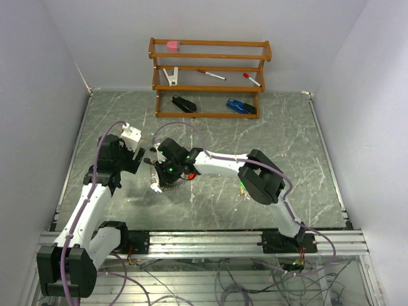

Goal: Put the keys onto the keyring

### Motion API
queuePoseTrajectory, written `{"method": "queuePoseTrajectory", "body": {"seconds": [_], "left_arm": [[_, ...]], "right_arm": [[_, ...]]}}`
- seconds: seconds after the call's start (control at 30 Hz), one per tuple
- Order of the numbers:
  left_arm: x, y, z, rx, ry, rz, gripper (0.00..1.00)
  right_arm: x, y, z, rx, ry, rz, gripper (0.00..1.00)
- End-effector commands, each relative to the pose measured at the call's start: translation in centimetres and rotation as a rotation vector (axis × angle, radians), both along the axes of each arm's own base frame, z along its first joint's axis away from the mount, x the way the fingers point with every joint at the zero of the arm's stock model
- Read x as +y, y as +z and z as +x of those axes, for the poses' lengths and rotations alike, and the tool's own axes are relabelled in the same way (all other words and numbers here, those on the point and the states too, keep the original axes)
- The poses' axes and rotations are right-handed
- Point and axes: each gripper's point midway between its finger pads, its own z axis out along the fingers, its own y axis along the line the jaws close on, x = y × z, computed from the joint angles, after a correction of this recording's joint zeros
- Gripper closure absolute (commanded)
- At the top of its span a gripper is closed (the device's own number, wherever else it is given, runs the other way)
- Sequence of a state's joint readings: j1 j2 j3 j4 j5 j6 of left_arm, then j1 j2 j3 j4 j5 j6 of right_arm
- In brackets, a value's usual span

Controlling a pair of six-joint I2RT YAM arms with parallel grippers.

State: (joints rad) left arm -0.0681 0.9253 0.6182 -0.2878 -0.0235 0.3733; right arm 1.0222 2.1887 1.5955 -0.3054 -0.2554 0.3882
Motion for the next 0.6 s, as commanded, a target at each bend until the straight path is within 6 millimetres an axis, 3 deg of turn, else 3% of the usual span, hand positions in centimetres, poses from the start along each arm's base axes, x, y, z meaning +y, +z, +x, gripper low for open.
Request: {"method": "queuePoseTrajectory", "body": {"seconds": [0.0,0.57], "left_arm": [[0.5,0.4,0.2,-0.039,0.024,0.012,0.07],[1.0,0.3,-0.1,-0.046,0.040,0.030,0.08]], "right_arm": [[1.0,0.6,0.0,0.005,-0.009,0.006,0.80],[1.4,-1.4,-0.9,0.040,0.009,-0.033,0.79]]}}
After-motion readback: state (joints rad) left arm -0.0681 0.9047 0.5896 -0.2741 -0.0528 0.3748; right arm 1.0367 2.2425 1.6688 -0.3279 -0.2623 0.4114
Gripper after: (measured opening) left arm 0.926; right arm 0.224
